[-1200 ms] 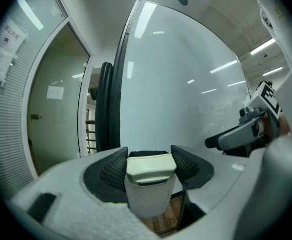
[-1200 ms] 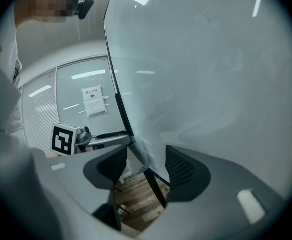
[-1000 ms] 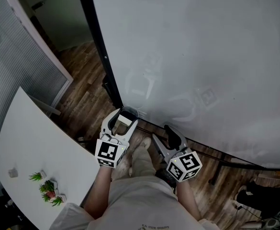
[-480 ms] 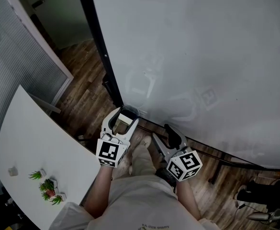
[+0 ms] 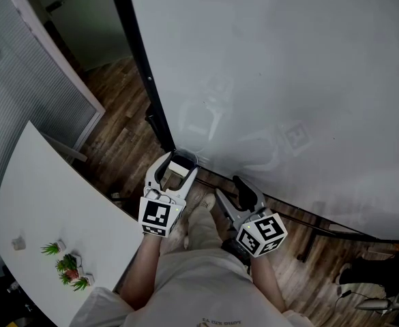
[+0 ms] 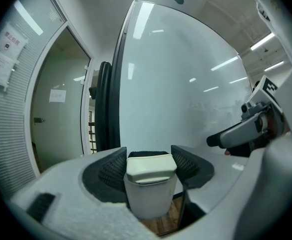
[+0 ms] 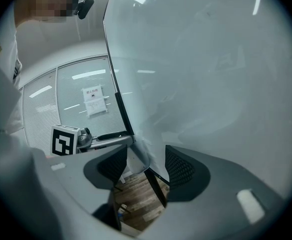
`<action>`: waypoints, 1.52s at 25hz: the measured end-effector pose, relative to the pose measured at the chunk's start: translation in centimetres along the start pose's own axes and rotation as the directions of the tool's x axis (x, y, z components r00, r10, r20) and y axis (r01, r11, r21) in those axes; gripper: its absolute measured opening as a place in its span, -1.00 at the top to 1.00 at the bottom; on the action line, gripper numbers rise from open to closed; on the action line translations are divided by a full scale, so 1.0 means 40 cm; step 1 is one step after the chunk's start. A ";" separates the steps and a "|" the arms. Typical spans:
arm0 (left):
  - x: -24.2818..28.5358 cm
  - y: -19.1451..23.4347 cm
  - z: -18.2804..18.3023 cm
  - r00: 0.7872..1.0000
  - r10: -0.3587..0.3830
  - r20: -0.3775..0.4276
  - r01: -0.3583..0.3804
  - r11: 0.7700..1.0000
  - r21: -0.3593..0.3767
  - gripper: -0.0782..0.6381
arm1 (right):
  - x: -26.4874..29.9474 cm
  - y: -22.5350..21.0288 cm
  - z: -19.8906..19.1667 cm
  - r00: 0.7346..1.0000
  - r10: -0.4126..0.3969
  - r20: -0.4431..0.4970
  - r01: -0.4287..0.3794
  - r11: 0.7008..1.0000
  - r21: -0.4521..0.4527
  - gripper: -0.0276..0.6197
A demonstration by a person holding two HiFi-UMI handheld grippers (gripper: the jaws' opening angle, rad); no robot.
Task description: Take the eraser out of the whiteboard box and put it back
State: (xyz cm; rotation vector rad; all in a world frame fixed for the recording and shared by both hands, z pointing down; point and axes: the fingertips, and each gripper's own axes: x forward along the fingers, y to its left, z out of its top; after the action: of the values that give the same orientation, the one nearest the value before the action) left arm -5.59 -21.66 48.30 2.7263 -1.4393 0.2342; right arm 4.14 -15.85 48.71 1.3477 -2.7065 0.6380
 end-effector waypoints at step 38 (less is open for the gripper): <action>-0.164 -0.033 0.099 0.996 0.021 0.082 -0.022 1.000 0.020 0.09 | -0.071 0.111 0.075 0.995 0.025 0.100 -0.012 0.992 -0.128 0.27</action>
State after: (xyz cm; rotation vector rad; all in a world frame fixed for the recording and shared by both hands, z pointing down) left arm -7.69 -16.00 43.41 2.7687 -1.4951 0.1401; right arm 2.87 -12.48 43.83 1.3618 -2.7867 0.3999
